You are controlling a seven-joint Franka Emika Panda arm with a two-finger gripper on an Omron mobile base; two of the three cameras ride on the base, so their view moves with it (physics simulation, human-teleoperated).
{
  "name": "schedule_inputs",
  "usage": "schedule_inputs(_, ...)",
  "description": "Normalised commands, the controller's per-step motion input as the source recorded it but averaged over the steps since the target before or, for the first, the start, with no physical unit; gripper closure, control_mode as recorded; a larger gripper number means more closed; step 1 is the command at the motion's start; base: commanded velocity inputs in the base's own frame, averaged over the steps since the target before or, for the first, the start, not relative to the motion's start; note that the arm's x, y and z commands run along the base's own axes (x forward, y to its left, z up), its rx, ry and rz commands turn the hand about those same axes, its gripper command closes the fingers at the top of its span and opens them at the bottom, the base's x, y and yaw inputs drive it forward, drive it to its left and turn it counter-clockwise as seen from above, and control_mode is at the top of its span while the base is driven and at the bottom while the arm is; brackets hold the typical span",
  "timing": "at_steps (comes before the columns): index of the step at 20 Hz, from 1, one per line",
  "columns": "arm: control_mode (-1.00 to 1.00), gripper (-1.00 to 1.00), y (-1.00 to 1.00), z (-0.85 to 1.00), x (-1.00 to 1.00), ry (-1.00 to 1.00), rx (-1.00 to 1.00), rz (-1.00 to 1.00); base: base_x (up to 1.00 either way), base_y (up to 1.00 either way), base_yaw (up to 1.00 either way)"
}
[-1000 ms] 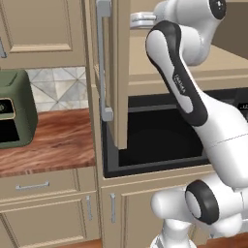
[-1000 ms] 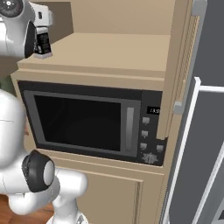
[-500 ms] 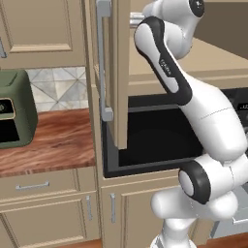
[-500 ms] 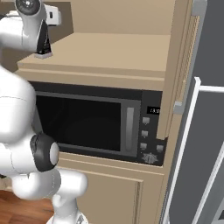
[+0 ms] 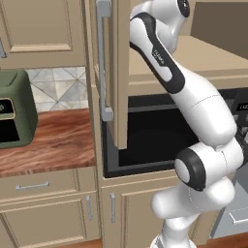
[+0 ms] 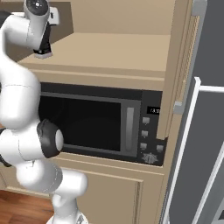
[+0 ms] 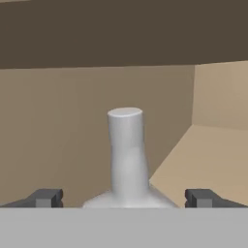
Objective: There is a bowl on the dining counter. Grab a lemon wedge from the fridge and place it in the bowl. Then get the liquor bottle and glass cup from the cabinet and place them next to the bowl.
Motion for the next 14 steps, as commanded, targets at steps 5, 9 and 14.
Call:
schedule_inputs(5, -1.00, -1.00, 0.11, -0.15, 0.27, 0.00, 0.00, 0.13, 0.00, 0.00, 0.00)
schedule_inputs(9, -1.00, -1.00, 0.24, -0.08, 0.23, 0.00, -0.01, 0.12, 0.00, 0.00, 0.00)
schedule_inputs(14, -1.00, -1.00, 0.27, 0.00, 0.17, 0.00, -0.02, 0.07, 0.00, 0.00, 0.00)
